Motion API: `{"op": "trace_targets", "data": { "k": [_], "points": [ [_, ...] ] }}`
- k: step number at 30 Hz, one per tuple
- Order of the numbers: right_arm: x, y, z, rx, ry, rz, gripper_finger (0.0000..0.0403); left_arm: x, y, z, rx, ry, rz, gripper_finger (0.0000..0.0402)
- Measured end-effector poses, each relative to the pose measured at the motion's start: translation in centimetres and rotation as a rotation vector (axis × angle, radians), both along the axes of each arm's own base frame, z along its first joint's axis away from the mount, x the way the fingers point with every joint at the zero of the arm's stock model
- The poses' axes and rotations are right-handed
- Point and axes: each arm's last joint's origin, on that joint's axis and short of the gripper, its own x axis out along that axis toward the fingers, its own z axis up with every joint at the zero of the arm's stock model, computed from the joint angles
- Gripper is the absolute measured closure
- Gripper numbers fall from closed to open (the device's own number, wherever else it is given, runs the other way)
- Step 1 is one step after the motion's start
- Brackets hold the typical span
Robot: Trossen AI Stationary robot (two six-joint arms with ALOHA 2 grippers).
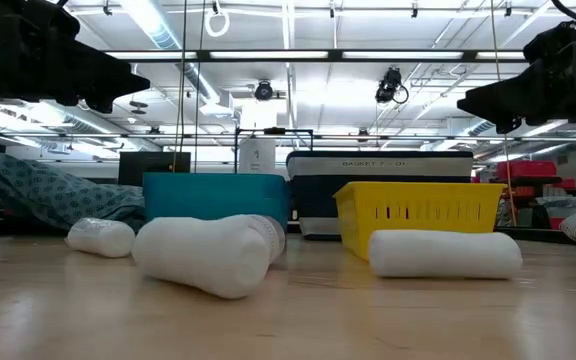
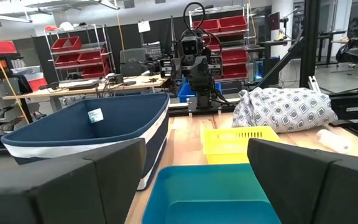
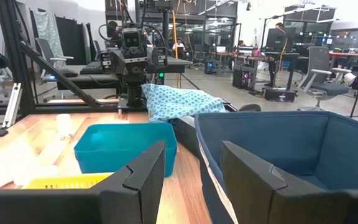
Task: Pick & place medical supplies in basket/bin
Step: Put the blue patient gown into the blue laundry bin
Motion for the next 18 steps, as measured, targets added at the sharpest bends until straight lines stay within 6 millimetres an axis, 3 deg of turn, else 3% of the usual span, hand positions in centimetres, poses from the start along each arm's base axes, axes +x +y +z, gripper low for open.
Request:
{"op": "trace_targets", "data": {
  "k": [11,18],
  "points": [
    [0.00,0.00,0.09,0.213,-0.041,0.007,0.0240,-0.03,0.00,0.27,-0.085,-0.036,-0.011,0.0114],
    [-0.01,-0.01,0.15,0.229,-0.050,0.006,0.0240,-0.06,0.11,0.57,-0.123,-0.071,0.021,0.0114]
  ]
}}
